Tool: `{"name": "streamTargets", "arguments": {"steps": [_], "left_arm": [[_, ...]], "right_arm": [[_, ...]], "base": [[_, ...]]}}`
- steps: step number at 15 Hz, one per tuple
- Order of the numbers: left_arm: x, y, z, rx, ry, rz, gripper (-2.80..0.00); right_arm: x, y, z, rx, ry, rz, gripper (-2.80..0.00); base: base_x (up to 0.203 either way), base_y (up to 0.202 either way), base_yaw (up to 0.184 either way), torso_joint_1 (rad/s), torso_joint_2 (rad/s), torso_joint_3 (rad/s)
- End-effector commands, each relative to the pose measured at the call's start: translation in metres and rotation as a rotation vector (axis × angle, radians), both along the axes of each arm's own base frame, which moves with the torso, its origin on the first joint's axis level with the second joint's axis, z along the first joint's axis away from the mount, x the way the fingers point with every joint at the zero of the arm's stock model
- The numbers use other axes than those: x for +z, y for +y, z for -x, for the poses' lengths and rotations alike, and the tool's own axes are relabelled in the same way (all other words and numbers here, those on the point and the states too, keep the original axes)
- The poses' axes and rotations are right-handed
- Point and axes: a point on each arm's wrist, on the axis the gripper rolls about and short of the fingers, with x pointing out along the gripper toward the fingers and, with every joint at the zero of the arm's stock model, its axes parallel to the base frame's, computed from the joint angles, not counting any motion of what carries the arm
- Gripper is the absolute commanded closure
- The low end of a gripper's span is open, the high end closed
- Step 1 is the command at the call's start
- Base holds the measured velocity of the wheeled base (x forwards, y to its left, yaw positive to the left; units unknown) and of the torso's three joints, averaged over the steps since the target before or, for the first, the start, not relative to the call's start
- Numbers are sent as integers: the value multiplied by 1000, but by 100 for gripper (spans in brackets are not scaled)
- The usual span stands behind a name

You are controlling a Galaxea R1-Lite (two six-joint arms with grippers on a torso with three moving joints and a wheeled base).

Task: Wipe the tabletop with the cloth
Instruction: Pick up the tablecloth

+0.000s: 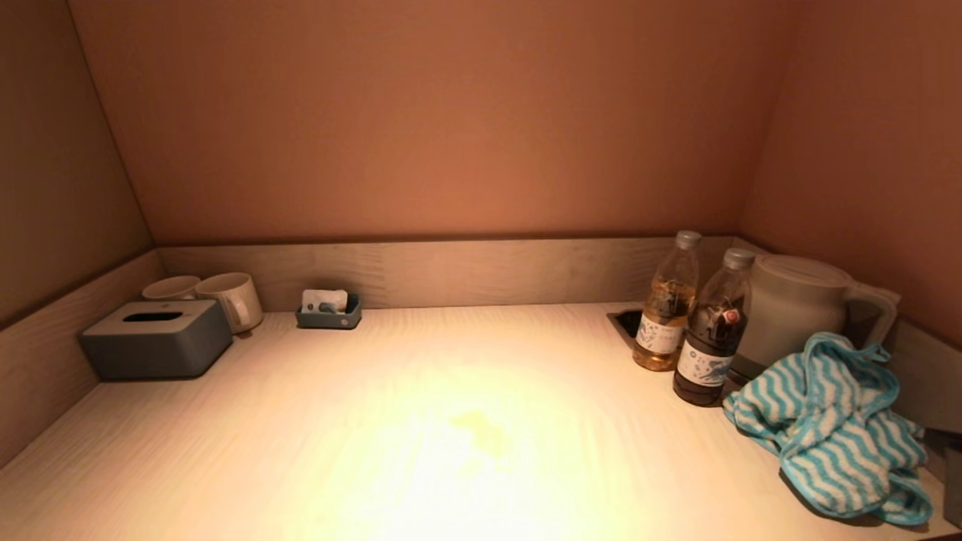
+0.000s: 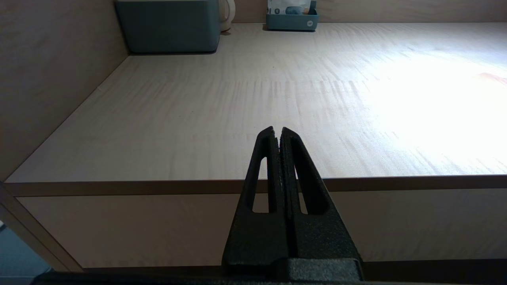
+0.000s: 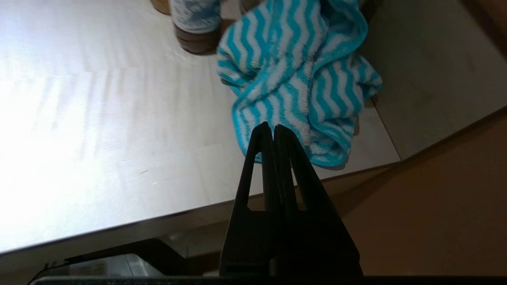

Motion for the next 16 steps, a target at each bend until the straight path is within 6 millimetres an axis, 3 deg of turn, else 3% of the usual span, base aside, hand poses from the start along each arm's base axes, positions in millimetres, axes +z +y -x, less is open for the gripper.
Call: {"name": "streamTargets", "arguments": {"steps": [1, 4, 8, 9, 16], "left_arm": [[0, 0, 0, 1, 0, 1, 0], [0, 0, 0, 1, 0, 1, 0], [0, 0, 0, 1, 0, 1, 0], [0, 0, 0, 1, 0, 1, 0], [0, 0, 0, 1, 0, 1, 0]], "right_arm": [[-19, -16, -69, -117, 114, -15, 0], [-26, -40, -109, -228, 151, -39, 0], [-28, -57, -134, -278, 163, -48, 0], [-31, -59, -139, -280, 172, -52, -280], [-50, -58, -150, -171, 214, -194, -280]], "base": [[0, 0, 0, 0, 0, 0], [0, 0, 0, 0, 0, 0], [0, 0, 0, 0, 0, 0], [0, 0, 0, 0, 0, 0], [0, 0, 0, 0, 0, 0]]}}
